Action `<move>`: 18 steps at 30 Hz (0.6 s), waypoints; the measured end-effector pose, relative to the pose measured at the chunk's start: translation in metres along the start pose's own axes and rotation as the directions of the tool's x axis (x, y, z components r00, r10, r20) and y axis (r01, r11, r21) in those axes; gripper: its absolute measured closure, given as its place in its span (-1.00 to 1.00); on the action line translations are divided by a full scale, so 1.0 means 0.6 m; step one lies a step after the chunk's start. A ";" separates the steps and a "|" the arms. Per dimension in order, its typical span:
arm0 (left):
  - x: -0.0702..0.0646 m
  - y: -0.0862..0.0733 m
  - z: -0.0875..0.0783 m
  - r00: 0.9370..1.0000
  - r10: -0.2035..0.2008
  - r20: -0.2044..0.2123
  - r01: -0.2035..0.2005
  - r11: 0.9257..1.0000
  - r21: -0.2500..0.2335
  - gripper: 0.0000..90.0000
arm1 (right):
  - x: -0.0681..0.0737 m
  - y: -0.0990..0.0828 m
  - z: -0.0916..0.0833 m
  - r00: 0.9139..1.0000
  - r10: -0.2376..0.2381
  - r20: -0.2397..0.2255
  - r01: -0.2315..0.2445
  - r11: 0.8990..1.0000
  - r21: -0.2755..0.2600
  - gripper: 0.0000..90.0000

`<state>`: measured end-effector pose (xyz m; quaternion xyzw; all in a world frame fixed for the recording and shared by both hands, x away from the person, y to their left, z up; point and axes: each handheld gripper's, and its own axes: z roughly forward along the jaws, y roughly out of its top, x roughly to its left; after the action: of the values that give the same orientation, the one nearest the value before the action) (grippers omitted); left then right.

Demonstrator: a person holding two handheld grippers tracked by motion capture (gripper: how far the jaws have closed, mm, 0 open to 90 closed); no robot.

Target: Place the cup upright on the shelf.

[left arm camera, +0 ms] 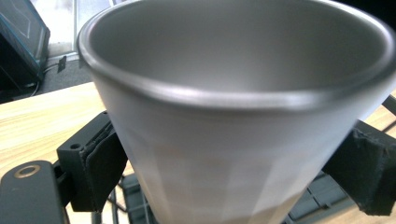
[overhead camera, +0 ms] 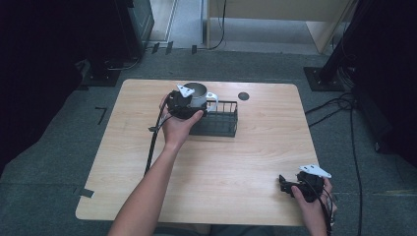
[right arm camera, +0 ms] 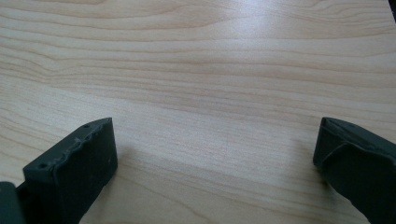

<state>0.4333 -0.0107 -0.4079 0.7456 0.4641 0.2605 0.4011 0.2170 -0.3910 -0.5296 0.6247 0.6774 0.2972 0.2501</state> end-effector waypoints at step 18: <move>-0.010 -0.024 0.012 1.000 0.013 -0.004 -0.013 1.000 0.001 -0.80 | 0.000 0.000 0.000 1.000 -0.002 0.000 0.002 1.000 0.001 -1.00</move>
<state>0.4296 -0.0150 -0.4241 0.7484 0.4601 0.2642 0.3981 0.2169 -0.3912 -0.5296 0.6240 0.6783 0.2967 0.2499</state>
